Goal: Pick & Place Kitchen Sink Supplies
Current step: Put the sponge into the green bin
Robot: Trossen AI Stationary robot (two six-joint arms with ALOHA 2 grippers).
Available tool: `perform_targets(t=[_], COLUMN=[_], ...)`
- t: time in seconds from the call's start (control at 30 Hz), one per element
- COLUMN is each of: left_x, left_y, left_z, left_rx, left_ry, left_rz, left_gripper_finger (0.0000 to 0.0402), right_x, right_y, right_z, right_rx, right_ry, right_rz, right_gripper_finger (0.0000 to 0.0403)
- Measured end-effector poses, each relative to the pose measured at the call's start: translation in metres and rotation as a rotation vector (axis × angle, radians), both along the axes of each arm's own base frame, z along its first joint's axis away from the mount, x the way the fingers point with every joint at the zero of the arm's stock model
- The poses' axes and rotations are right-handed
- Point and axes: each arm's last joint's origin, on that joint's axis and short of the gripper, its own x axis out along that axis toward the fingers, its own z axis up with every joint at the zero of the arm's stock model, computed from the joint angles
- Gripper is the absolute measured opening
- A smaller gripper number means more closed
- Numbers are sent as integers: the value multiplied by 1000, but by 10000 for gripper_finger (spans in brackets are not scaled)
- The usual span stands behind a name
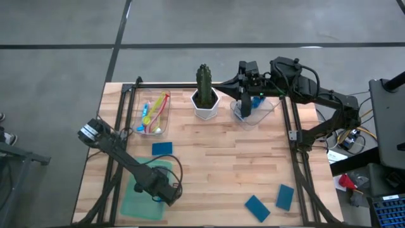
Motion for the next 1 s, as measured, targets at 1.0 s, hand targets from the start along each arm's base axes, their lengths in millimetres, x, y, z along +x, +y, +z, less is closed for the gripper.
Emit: perform_targets(t=[1.0], left_x=[-2], left_y=[0], left_z=[2], left_rx=[-30], left_ry=[28], left_rz=[21], left_gripper_finger=[96], right_x=[0], right_y=[0], right_z=[0], right_rx=[4], right_ry=[1], right_rz=[0], right_gripper_finger=[8])
